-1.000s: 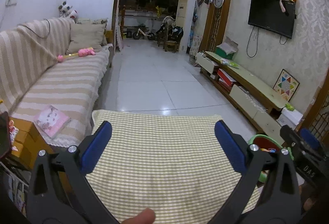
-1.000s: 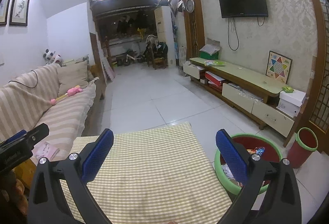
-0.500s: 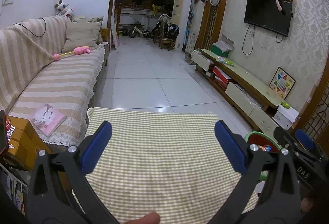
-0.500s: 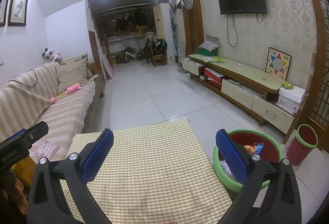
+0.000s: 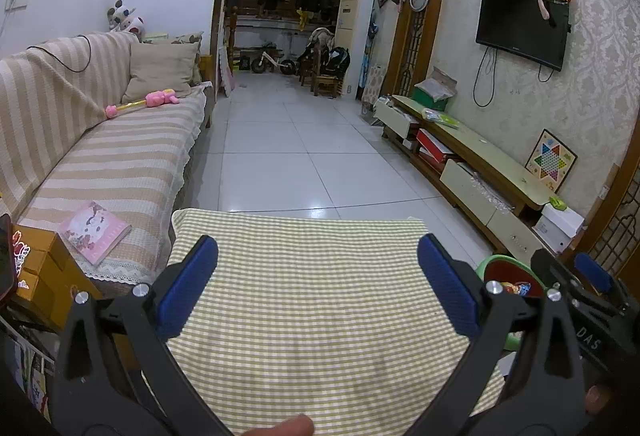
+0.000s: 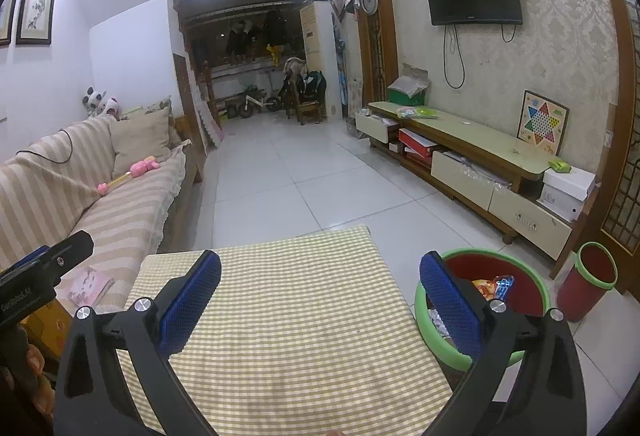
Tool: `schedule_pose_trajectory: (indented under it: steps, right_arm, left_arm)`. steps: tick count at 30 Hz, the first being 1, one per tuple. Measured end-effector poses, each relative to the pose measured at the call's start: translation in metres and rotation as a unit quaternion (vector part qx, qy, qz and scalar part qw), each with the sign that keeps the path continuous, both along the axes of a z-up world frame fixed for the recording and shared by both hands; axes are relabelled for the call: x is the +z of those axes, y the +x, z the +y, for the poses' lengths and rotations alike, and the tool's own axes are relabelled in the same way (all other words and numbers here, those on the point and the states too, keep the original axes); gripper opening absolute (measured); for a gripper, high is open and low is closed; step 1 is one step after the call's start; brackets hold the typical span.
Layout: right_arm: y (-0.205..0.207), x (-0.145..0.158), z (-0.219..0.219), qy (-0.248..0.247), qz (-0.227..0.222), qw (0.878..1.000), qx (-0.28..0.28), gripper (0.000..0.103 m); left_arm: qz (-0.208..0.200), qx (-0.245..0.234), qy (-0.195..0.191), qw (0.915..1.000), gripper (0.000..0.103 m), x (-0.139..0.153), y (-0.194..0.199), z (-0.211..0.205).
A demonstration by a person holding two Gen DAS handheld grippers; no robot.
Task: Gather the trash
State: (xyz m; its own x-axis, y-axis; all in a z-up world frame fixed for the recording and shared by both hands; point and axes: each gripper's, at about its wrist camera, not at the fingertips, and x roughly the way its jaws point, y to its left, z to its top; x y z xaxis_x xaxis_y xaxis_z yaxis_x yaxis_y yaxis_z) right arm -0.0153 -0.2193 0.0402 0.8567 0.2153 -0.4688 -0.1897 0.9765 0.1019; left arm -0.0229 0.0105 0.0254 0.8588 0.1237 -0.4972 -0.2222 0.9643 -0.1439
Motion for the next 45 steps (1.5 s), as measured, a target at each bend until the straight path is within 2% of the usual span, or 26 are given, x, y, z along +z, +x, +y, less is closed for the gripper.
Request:
schedule_pose_trajectory:
  steps: [3, 26, 34, 36, 39, 42, 45]
  right_arm:
    - [0.0, -0.001, 0.0, -0.002, 0.002, 1.0, 0.002, 0.096]
    - [0.006, -0.012, -0.003, -0.01, 0.019, 1.0, 0.006, 0.096]
    - [0.012, -0.025, -0.003, -0.014, 0.036, 0.999, 0.008, 0.096]
    - [0.017, -0.034, -0.002, -0.019, 0.048, 0.999, 0.012, 0.096]
    - [0.029, -0.065, 0.006, -0.039, 0.08, 0.996, 0.024, 0.096]
    - [0.045, -0.115, 0.016, -0.078, 0.122, 0.989, 0.039, 0.096]
    - [0.066, -0.17, 0.022, -0.102, 0.165, 0.98, 0.048, 0.096]
  left_arm:
    - [-0.001, 0.0, 0.01, 1.0, 0.098, -0.001, 0.0, -0.002]
    - [0.006, 0.004, 0.002, 1.0, 0.098, -0.004, 0.001, 0.002]
    - [0.011, -0.001, -0.007, 0.9999, 0.098, -0.008, 0.002, 0.002]
    - [0.014, 0.002, -0.01, 0.9999, 0.098, -0.011, 0.003, 0.002]
    - [0.023, -0.011, -0.015, 0.9996, 0.098, -0.018, 0.006, 0.002]
    - [0.052, -0.007, -0.025, 0.9983, 0.098, -0.033, 0.011, 0.007]
    - [0.062, 0.009, -0.022, 0.9978, 0.098, -0.044, 0.01, 0.012]
